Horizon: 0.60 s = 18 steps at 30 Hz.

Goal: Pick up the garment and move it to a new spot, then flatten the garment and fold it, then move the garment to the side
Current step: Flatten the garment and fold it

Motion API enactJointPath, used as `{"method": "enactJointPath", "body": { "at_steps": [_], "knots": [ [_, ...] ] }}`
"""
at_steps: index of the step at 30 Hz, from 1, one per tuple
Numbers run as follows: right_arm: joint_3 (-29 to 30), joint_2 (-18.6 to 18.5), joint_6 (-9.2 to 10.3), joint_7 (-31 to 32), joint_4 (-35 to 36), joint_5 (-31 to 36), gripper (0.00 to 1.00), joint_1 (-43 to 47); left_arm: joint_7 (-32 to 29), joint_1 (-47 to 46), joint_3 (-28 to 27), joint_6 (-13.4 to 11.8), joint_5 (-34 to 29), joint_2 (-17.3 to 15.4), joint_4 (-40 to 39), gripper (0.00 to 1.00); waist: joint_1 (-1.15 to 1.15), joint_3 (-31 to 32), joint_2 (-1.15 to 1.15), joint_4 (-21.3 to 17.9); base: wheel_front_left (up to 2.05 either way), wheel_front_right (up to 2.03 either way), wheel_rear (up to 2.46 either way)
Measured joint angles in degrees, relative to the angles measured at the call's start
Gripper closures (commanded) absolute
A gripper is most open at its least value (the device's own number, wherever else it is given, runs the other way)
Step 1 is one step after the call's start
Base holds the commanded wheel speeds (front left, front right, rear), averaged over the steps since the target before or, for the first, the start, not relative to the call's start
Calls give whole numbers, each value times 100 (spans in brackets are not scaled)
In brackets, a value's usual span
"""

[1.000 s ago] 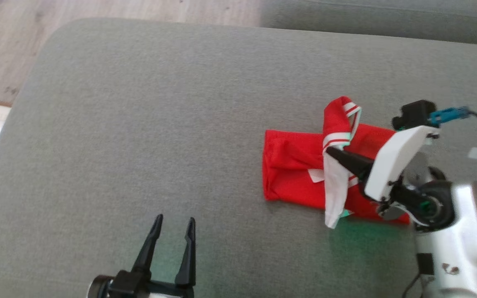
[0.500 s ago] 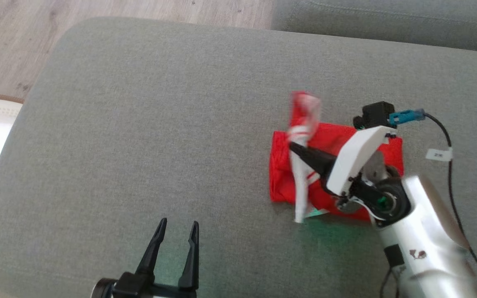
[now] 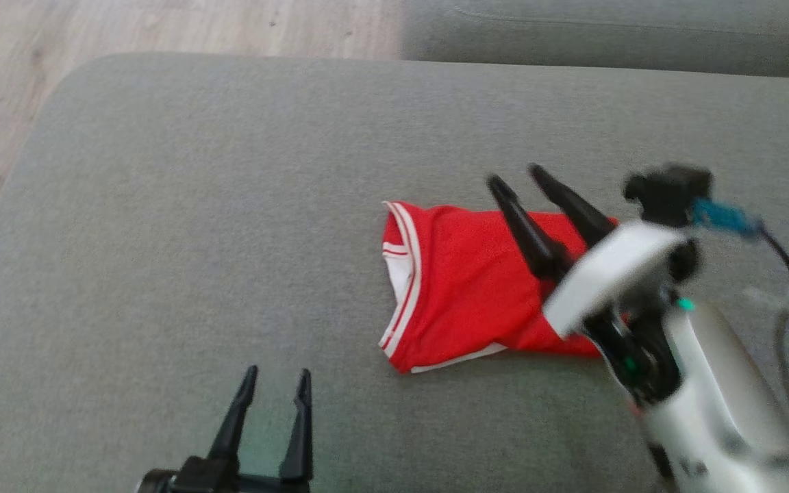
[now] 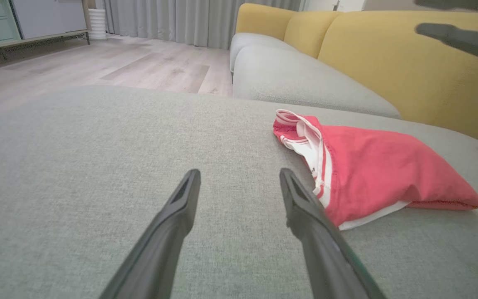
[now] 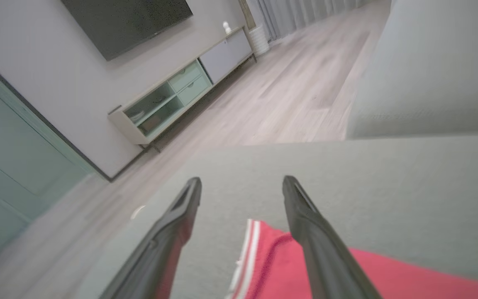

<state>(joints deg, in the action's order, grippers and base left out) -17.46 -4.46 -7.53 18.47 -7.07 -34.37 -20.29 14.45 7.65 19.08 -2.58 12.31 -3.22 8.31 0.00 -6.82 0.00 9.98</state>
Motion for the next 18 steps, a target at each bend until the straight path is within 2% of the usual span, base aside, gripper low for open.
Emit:
{"method": "enactJointPath", "body": {
  "at_steps": [3, 8, 13, 18],
  "knots": [
    [249, -371, 0, -468, 441, 1028, 0, 653, -1, -3, -176, 8, -84, -2, -67, 0, 0, 53, 0, -157, 0, 0, 0],
    [1029, -560, 0, -1234, 639, 1915, 0, 1601, 0, -4, -364, 101, -218, 1, -116, 0, 0, 153, 0, -373, 0, 0, 0],
    [1729, -497, 0, -2080, 519, 2525, 0, 2191, 0, -11, -458, 219, -288, 0, -87, 0, 0, 291, 0, -460, 0, 0, 0],
    [2151, -234, 0, -2828, 45, 2980, 0, 2748, 0, -7, -635, 319, -385, 2, 104, 0, 0, 503, 0, -471, 0, 0, 0]
  ]
}}
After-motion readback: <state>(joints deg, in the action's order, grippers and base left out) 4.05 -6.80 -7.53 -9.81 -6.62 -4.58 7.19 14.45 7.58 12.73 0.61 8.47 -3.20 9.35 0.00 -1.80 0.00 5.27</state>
